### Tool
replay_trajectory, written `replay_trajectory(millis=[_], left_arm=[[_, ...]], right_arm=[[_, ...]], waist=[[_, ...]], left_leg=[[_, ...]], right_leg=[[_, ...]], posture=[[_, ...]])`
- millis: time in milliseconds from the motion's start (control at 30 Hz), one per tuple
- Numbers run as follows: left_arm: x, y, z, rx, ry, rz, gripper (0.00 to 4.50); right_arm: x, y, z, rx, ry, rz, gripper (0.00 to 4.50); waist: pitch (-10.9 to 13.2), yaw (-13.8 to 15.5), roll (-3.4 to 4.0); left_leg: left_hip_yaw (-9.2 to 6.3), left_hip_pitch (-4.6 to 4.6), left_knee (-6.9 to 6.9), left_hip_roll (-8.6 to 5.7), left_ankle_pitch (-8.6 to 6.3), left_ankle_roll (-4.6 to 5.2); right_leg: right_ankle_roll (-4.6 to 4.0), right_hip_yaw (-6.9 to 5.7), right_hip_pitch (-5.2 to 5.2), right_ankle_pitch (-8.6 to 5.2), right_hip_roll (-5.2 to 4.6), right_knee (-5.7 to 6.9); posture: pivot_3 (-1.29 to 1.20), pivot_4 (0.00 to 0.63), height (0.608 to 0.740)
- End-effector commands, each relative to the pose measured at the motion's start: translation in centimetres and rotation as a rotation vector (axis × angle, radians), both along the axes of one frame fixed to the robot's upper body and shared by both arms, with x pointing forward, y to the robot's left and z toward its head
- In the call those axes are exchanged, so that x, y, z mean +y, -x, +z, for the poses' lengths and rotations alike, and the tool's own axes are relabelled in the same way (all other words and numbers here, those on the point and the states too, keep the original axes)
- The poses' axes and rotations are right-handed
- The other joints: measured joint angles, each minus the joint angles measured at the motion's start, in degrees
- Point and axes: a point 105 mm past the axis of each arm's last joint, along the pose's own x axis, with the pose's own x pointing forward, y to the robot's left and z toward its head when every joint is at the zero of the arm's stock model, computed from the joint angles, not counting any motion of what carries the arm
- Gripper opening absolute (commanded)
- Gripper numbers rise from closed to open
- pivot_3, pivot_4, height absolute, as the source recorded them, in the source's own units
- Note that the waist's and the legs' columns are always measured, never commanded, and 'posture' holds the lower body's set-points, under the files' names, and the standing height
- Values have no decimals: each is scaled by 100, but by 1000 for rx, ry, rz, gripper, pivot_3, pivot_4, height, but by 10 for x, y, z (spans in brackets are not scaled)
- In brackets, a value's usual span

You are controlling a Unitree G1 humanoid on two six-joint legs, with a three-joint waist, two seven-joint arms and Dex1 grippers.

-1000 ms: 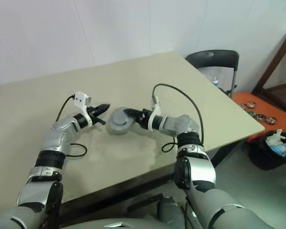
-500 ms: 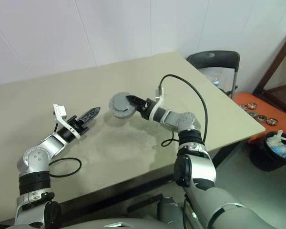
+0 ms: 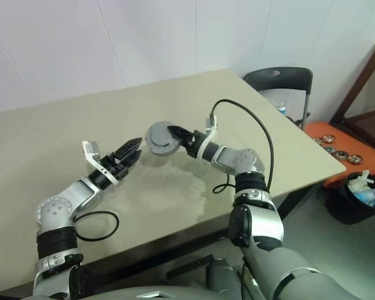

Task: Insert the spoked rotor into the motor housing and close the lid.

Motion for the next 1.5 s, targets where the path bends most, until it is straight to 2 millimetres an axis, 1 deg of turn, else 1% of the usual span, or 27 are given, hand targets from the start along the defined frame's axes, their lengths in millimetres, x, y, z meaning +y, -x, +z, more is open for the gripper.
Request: replay_trajectory(millis=[33,167,233,300,367,400,500,533,600,667,800,900,1000,1133,1200,1233,1333,1367,1500], left_arm=[[-17,-6,7,-20,11,-57,4477],[-29,-10,0,-8,24,-93,4477],[-32,-16,-8,15,31,-85,4477],[-37,-24,-11,20,45,-73,4477],[-39,-32,-4,-9,106,-51,4477],[-40,-35,-1,-19,110,-41,4477],[-42,-41,3,-41,110,-34,3850],[-42,-41,4,-45,112,-37,3565],[-44,-41,4,-46,110,-49,2842],[-45,-40,2,-43,107,-63,2301],[-43,-33,-1,-50,127,-93,2256],[-42,-29,1,-61,146,-106,2255],[-45,-24,8,-92,162,-133,2253],[-43,-26,14,-106,193,-104,2251],[-41,-29,12,-94,202,-78,2251],[-40,-31,11,-85,205,-64,2251],[-34,-36,9,-64,237,-16,2251],[-30,-38,8,-59,252,10,2251],[-17,-46,8,-53,287,98,2251]], right_arm=[[4,-3,29,-102,-66,6,2124],[7,-1,28,-106,-69,20,2124],[9,0,28,-109,-70,28,2124],[10,1,28,-109,-69,33,2124],[10,2,26,-109,-64,35,2124],[10,2,26,-109,-62,35,2124],[8,2,25,-108,-58,32,2124],[8,2,25,-108,-58,32,2124],[7,1,23,-104,-48,25,2124],[6,0,20,-99,-31,15,2124],[7,1,18,-92,-23,22,2124],[9,1,13,-77,-3,24,2124],[9,0,6,-54,21,13,2124],[2,-12,-1,-23,50,-78,2124],[2,-12,5,-47,30,-70,2852],[2,-12,8,-59,32,-68,3122],[4,-13,9,-70,53,-70,4179],[3,-14,9,-65,46,-72,4466],[0,-15,4,-48,47,-88,4466]], waist=[[0,0,0],[0,0,0],[-1,0,-1],[-1,2,-1],[-1,2,-1],[-1,-1,-1],[-1,-4,-1],[-1,-1,-1],[0,3,-1],[0,4,-1],[0,-7,-2],[0,-5,-2],[0,0,-2],[0,3,-2],[0,15,-2],[0,30,-2],[0,7,-3],[0,-4,-3],[2,3,-5]], left_leg=[[0,1,0,-1,0,0],[0,1,1,-2,0,0],[1,2,1,-2,0,0],[1,2,2,-2,0,0],[1,1,6,-3,0,-1],[0,1,10,-3,0,0],[-1,-1,26,-2,0,0],[-1,-3,35,-2,-1,0],[-1,-7,51,-2,-1,0],[-1,-9,62,-3,-2,1],[3,-6,76,-4,-2,2],[4,-5,76,-4,-2,2],[3,-6,76,-4,-2,2],[2,-5,76,-4,-2,2],[2,-4,76,-5,-2,2],[6,7,77,-5,-2,2],[4,-1,78,-6,-2,2],[4,-4,76,-6,-2,3],[7,-9,76,-2,-2,2]], right_leg=[[0,0,1,0,0,0],[-1,1,2,0,0,0],[-1,1,2,0,0,0],[-2,1,4,1,0,-1],[-3,1,3,2,-1,-1],[-4,0,2,2,-1,-1],[-7,0,0,5,0,-1],[-10,1,0,7,0,-1],[-13,1,2,11,-2,-1],[-8,1,10,17,-2,-4],[0,5,26,26,-1,-2],[-1,7,25,26,0,1],[-2,7,22,27,0,1],[-3,6,21,28,-1,0],[-4,7,21,29,-1,-1],[-4,6,19,29,0,-2],[-6,6,12,38,0,-5],[-6,6,12,38,0,-6],[-6,9,16,38,2,-9]], posture=[[0,0,740],[0,0,740],[0,0,740],[0,0,740],[0,0,740],[0,0,740],[0,0,740],[0,0,740],[0,0,740],[0,0,740],[0,0,740],[0,0,740],[0,0,740],[0,0,740],[0,0,740],[0,0,740],[0,0,740],[0,0,740],[0,0,740]])
